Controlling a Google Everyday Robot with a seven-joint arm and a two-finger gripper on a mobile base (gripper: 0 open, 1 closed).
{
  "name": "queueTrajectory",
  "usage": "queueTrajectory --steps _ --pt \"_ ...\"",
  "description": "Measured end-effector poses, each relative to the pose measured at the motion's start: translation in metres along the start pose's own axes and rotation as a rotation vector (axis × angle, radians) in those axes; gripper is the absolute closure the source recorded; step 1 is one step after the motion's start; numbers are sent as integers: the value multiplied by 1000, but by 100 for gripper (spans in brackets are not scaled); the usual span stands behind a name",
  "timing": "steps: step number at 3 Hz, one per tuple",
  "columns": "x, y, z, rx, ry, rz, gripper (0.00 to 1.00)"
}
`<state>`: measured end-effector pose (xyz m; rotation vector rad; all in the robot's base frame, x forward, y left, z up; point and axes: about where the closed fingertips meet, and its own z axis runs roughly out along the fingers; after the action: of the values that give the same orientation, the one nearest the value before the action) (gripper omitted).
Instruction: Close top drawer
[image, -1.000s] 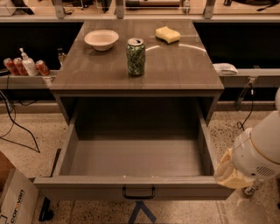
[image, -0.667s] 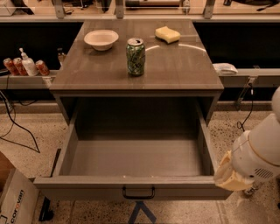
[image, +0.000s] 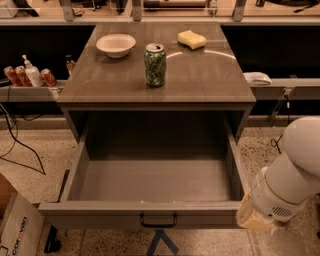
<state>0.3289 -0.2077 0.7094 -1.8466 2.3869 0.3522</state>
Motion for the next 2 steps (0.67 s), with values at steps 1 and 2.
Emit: queueTrajectory --steps 1,2 --pt "6 -8 36 -13 -19 -1 100" --pt "14 -22 64 7 -49 2 100"
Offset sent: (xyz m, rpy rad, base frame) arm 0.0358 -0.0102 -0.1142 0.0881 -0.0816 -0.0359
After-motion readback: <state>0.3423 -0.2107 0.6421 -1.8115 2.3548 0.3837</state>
